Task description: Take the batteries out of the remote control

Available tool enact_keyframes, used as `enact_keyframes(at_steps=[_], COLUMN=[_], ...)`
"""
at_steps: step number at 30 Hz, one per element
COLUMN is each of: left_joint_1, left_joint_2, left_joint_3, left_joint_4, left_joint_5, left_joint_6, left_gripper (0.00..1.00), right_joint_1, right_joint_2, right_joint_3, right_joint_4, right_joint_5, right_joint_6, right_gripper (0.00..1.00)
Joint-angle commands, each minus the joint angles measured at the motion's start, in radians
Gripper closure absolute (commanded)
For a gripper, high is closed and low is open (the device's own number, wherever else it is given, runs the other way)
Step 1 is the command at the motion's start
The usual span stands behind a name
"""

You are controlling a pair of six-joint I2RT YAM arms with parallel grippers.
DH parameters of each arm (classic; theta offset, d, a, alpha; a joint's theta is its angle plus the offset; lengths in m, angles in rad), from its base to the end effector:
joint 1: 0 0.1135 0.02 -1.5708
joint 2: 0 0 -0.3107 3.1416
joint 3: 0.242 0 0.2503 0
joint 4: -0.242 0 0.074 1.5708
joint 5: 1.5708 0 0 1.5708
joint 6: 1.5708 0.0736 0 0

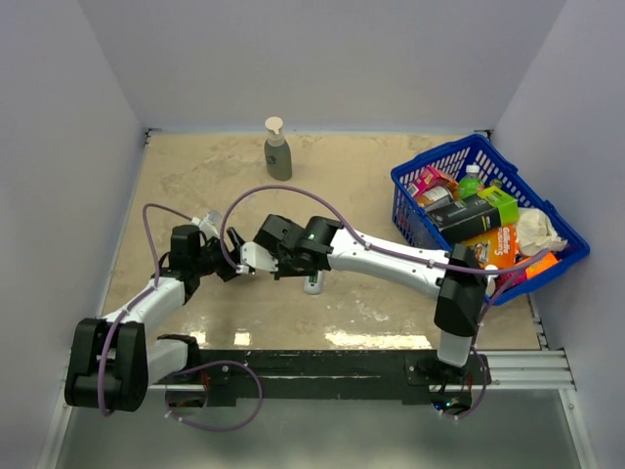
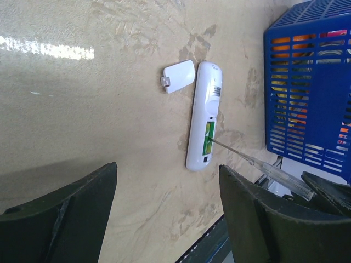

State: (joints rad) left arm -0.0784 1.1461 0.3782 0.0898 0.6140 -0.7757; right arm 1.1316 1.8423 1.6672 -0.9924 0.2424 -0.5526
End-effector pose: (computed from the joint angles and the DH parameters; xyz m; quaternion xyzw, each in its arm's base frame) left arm 0.2090 -0.0590 0.1868 -0.1711 0.8527 -0.4185 0.2616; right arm 0.1904 0.3637 0.2958 -0.7094 0.6657 -0.0568 0.2244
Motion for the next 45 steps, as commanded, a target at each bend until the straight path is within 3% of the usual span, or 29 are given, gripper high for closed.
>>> enact_keyframes(at_steps=[1,8,20,26,36,45], left_joint_1=[0.009,0.009,0.008,0.006,0.006,0.006], left_joint_2=[-0.013,-0.014,0.01,0.029,0.03,0.03], left_joint_3=[0.001,-0.008,-0.016,-0.015,-0.005,-0.001], left_joint_4=[0.028,0.037,0.085,0.099,0.068,0.054], left_joint_5=[0.009,-0.005,0.016,0.012,-0.011,-0.016], left_joint_6=[0.003,-0.005,-0.03,-0.03,-0.019,-0.005], left_gripper=[0.21,0.21,0.23,0.24,0.25,0.25], right_joint_1=[-0.052,-0.179,-0.216,-0.207,-0.093,-0.062], right_joint_2=[-0.06,-0.172,-0.271,-0.275,-0.124,-0.14], right_joint_3=[-0.113,-0.317,-0.558,-0.477,-0.274,-0.369], right_joint_4=[0.095,0.25,0.445,0.431,0.319,0.366], right_joint_5=[0.008,-0.055,-0.147,-0.15,-0.089,-0.042], right_joint_6=[0.026,0.008,0.088,0.106,0.201,0.27], right_gripper=[1.0,1.0,1.0,1.0,1.0,1.0])
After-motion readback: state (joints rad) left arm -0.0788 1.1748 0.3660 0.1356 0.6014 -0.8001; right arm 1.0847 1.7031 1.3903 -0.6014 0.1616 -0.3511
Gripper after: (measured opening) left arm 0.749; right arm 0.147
